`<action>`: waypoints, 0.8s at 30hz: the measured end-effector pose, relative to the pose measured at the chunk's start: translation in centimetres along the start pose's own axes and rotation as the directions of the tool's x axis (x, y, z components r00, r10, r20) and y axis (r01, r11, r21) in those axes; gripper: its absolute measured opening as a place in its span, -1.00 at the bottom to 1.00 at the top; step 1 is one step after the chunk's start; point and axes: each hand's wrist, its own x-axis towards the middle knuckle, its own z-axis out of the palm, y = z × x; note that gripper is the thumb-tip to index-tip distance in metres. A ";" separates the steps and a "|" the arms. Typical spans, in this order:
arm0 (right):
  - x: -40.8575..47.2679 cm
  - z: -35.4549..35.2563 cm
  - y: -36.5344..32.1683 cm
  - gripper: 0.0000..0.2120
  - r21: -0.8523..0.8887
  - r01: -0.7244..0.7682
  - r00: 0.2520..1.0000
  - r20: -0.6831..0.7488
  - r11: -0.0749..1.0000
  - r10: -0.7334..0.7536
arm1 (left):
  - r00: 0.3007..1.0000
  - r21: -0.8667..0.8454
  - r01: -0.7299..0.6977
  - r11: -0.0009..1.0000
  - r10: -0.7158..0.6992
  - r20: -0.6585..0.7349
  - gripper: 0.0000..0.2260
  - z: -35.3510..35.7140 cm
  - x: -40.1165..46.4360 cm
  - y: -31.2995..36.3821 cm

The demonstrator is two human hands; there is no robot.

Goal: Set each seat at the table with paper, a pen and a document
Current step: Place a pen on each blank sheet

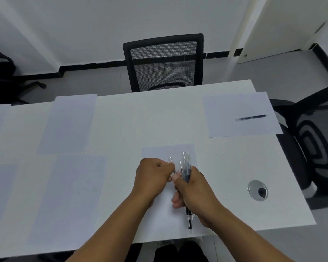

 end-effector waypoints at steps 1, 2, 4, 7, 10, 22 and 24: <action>0.2 -0.1 0.1 -0.87 0.010 -0.002 1.000 -0.013 1.000 0.002 | 1.000 0.003 0.003 1.000 -0.003 -0.005 -0.70 0.1 0.1 -0.1; 0.3 -0.3 0.2 -0.85 0.017 -0.010 1.000 -0.028 1.000 0.010 | 1.000 0.005 0.001 1.000 -0.001 -0.008 -0.69 0.2 0.2 -0.1; 0.7 -0.7 0.5 -0.82 0.034 -0.037 0.998 -0.049 0.999 0.039 | 1.000 0.008 0.000 1.000 0.000 -0.023 -0.66 0.4 0.4 -0.1; 1.0 -1.3 1.1 -0.84 -0.016 -0.053 0.995 -0.091 0.998 0.051 | 0.998 0.021 -0.001 1.000 0.002 -0.057 -0.72 0.4 1.0 -0.1; 1.2 -1.9 1.7 -0.85 -0.016 -0.070 0.990 -0.121 0.997 0.068 | 0.996 0.075 0.067 0.995 -0.062 -0.070 -0.70 0.3 2.5 -0.8; 1.7 -2.8 3.0 -0.85 0.030 -0.114 0.985 -0.126 0.993 0.117 | 0.990 0.494 0.129 0.860 -0.140 -0.016 -0.77 1.1 8.5 -1.8; 1.9 -2.9 3.2 -0.86 0.042 -0.123 0.984 -0.128 0.992 0.127 | 0.990 0.505 0.132 0.853 -0.142 -0.020 -0.80 1.2 8.8 -2.2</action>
